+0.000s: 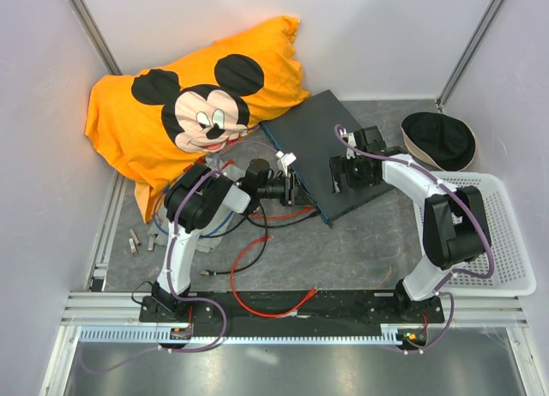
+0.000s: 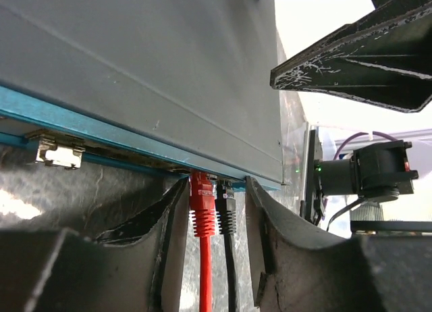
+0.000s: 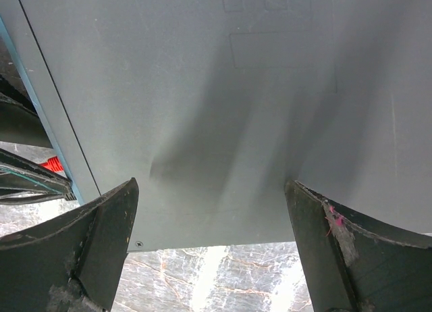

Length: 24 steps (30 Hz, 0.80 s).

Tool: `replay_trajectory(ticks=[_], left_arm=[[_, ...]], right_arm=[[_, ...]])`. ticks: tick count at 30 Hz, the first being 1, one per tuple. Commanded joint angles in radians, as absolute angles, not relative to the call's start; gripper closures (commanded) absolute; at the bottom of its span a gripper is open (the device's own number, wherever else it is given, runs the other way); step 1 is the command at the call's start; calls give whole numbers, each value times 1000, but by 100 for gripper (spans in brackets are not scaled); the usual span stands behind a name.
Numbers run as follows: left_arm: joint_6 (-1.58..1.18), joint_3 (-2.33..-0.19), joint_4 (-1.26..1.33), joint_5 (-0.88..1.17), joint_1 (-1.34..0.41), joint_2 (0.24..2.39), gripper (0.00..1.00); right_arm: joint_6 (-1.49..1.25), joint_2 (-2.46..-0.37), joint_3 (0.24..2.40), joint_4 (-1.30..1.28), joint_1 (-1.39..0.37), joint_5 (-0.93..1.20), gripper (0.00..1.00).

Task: Pull the plug from the switch port
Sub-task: Pull the connector from the switch port.

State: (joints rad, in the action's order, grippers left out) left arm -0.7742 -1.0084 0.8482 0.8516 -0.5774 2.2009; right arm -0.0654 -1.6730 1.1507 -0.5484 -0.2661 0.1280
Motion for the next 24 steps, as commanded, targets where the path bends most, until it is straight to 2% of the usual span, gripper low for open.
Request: replay_trajectory(ticks=[1, 6, 16, 24], left_arm=[[-792, -994, 960, 800, -609, 2260, 59], [-752, -963, 980, 836, -612, 2247, 59], [-621, -971, 792, 709, -666, 2174, 60], [-748, -954, 1018, 853, -663, 2266, 68]], right_arm=[[-69, -1695, 1164, -552, -264, 130, 2], [-68, -1687, 1158, -541, -265, 132, 2], [-46, -1686, 1197, -561, -264, 114, 2], [-51, -1674, 1180, -557, -264, 118, 2]])
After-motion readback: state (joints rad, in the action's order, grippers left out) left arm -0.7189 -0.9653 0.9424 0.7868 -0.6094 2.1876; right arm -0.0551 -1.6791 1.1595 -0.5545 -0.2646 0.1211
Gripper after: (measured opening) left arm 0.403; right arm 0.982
